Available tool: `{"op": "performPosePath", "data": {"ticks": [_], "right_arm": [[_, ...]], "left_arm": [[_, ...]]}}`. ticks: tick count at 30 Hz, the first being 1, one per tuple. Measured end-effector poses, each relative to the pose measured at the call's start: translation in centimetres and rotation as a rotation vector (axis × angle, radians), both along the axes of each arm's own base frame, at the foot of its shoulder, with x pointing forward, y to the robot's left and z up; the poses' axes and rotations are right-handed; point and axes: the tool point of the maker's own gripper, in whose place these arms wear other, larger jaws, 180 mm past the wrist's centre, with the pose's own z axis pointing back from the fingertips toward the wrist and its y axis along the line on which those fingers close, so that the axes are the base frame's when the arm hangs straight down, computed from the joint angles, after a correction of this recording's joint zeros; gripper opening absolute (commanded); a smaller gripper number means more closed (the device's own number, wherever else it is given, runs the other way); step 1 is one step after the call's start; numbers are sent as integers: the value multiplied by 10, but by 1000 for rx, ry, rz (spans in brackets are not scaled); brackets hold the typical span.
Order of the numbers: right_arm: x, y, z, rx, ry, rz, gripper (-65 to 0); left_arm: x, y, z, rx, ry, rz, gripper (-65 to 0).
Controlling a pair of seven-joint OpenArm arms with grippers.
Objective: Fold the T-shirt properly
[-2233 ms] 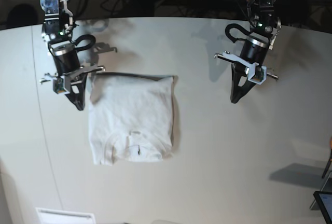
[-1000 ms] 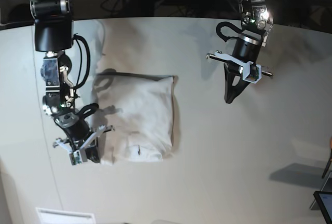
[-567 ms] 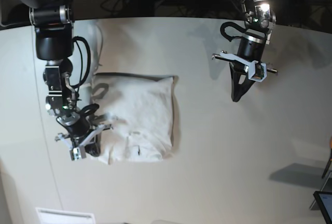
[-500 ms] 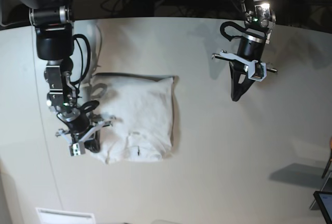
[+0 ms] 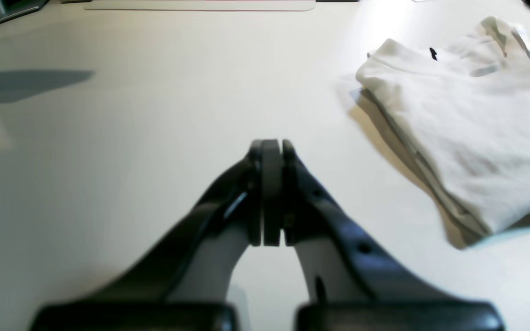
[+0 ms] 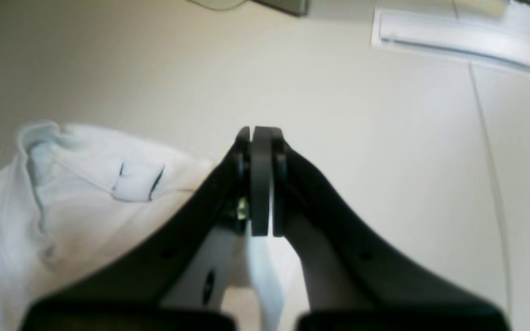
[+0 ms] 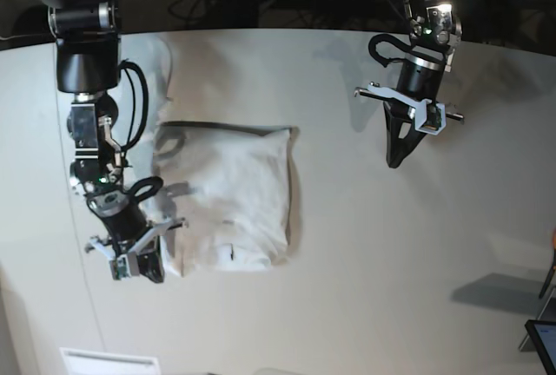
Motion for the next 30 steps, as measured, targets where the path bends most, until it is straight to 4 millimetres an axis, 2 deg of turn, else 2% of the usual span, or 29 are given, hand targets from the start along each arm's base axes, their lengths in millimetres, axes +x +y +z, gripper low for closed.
{"op": "performPosePath", "data": {"ticks": [2, 3, 6, 8, 13, 17, 20, 23, 26, 30], "right_arm": [[-8, 3, 10, 0, -28, 8, -649], [-15, 4, 6, 1, -25, 12, -649], [-43, 6, -24, -12, 56, 17, -649], [-62, 2, -35, -11, 76, 8, -649], [-98, -21, -24, 23, -18, -56, -649], [-134, -32, -33, 7, 21, -82, -649], [-159, -40, -34, -7, 42, -101, -649], [-179, -49, -23, -27, 26, -126, -649], [-202, -43, -19, -35, 41, -107, -649], [-237, -37, -32, -33, 120, -96, -649]], "left_arm": [[0, 0, 0, 0, 2, 0, -650], [0, 0, 0, 0, 1, 1, -650], [0, -1, 0, -1, -1, -1, -650], [-3, -1, -2, -1, 4, -3, -650], [-25, 0, -13, 10, 55, -8, -650], [-36, -3, -1, 35, -31, -37, -650], [-56, -7, -15, 114, 2, -83, -650], [-78, -11, -26, 104, 48, -103, -650], [-94, -10, -22, 60, 40, -91, -650], [-120, -12, -24, 44, 52, -101, -650]]}}
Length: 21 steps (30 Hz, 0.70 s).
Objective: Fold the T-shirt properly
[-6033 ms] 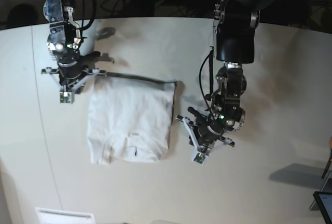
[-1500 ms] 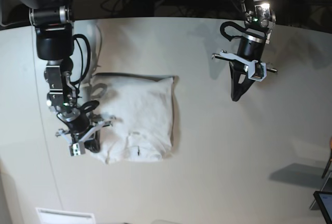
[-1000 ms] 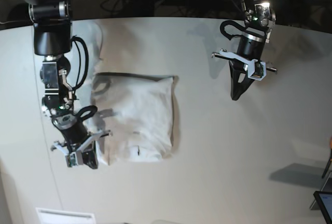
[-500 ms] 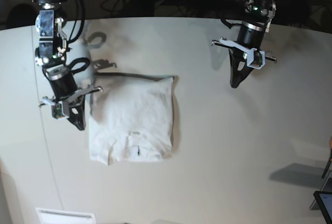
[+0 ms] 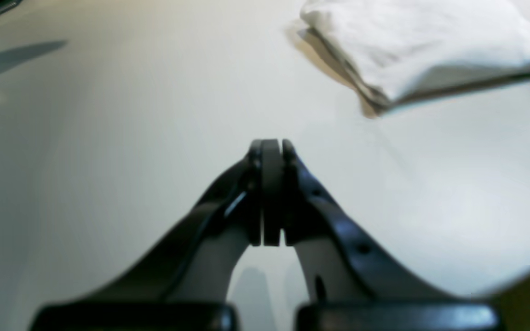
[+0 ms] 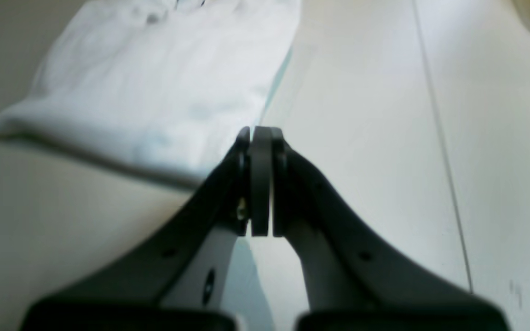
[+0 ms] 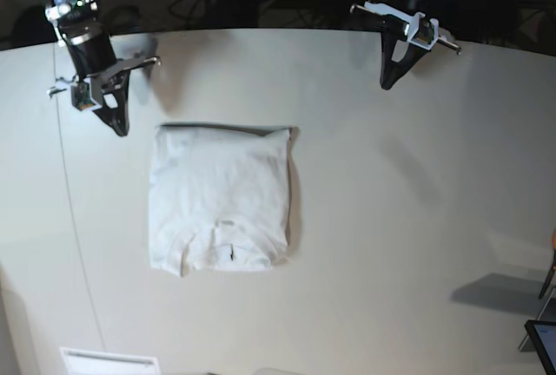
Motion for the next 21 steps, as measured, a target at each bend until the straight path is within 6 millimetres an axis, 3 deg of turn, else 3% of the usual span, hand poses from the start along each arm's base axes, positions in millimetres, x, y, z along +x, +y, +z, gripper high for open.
{"op": "performPosePath", "data": {"ticks": [12, 15, 21], "right_arm": [[-86, 8, -33, 57, 209, -87, -649], [-99, 9, -33, 53, 238, -84, -649], [-128, 9, -39, 49, 310, -86, -649]], "left_arm": [[-65, -5, -5, -41, 87, -12, -650], [-75, -9, -6, -54, 103, -18, -650], [-109, -27, -39, -114, 237, -41, -650]]}}
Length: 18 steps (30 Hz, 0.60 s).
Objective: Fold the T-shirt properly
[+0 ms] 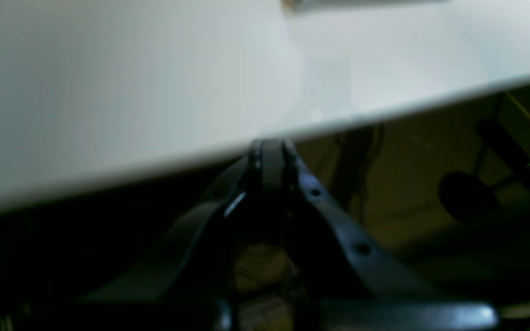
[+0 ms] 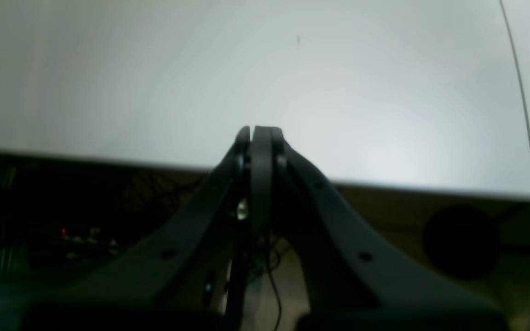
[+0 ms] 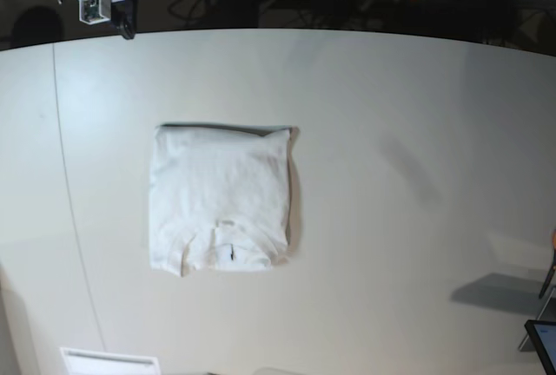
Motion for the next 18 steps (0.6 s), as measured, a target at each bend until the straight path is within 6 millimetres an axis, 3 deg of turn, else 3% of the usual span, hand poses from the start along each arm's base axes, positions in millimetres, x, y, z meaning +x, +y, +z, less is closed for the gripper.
{"op": "performPosePath", "data": {"ticks": [4, 7, 13, 18], "right_arm": [[-14, 6, -11, 27, 44, 1, -649], [-37, 19, -40, 72, 134, 6, -649], [-90, 37, -139, 127, 438, 4, -649], [-119, 37, -228, 164, 716, -46, -649]], "left_arm": [[-27, -13, -27, -50, 100, -2, -650], [-59, -23, -59, -76, 226, -8, -650], [-96, -26, -131, -99, 432, 37, -650], [-101, -22, -189, -104, 581, 112, -650]]}}
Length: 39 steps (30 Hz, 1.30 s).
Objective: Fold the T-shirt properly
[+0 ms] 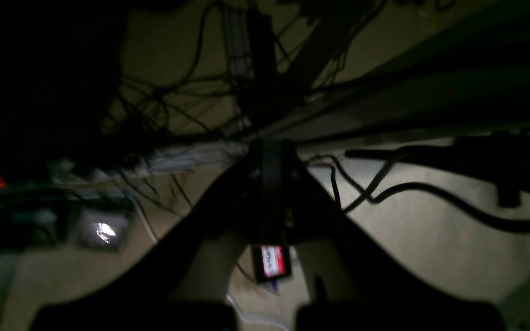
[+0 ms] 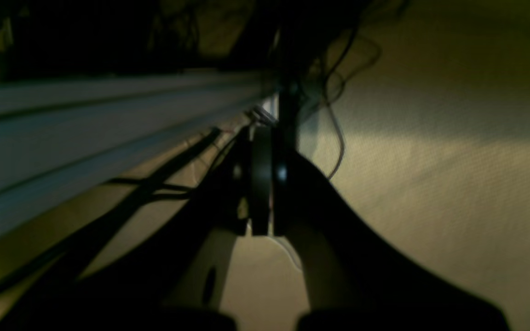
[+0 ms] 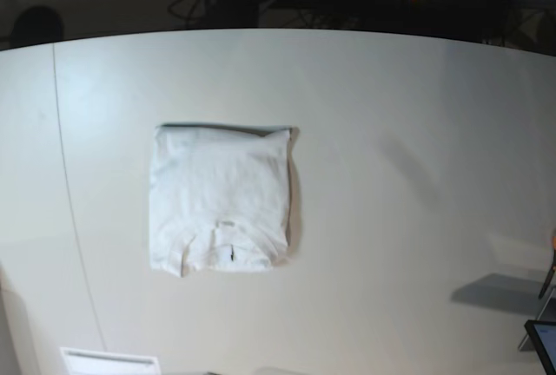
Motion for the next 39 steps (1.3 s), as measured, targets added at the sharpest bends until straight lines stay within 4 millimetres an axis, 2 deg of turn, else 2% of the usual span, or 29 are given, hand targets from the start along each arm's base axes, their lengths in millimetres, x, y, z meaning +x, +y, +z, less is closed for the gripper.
{"op": "performPosePath", "data": {"ticks": [1, 3, 5, 8, 10, 12, 14, 16, 18, 21, 23, 27, 29, 35, 39], "right_arm": [[-10, -1, -13, -6, 71, 11, -649], [-16, -2, -32, 7, 153, -12, -649], [-11, -4, -41, 3, 166, -50, -649], [7, -9, -47, -30, 134, -93, -649], [14, -16, -51, -99, 136, -101, -649], [18, -33, -53, -185, 127, -110, -644], [14, -51, -53, -265, 141, -112, -643], [9, -55, -53, -277, 149, -111, -641], [6, -52, -53, -272, 158, -110, -641], [11, -42, -53, -257, 131, -120, -641], [16, -44, -51, -264, 91, -126, -641], [14, -52, -50, -282, 77, -127, -641], [15, -53, -50, -285, 75, -127, -641], [36, -52, -50, -283, 35, -132, -641], [31, -52, -50, -282, 46, -131, -640]], "left_arm": [[-2, -1, -10, 0, 38, 1, -650], [3, -1, -28, 0, 89, 40, -650], [9, -1, -43, -1, 154, 51, -650], [30, 3, -55, 33, 185, 67, -650], [58, 16, -61, 137, 144, 51, -650], [85, 29, -61, 223, 90, 46, -650], [100, 36, -61, 254, 72, 42, -650], [86, 36, -70, 264, 176, 21, -650], [54, 33, -78, 265, 306, -9, -650], [31, 33, -78, 268, 356, -18, -650], [38, 35, -78, 272, 339, -17, -650], [75, 37, -76, 277, 268, -4, -650], [85, 35, -76, 273, 252, -2, -650], [77, 35, -77, 273, 272, -5, -650], [75, 34, -77, 272, 274, -5, -650]]}}
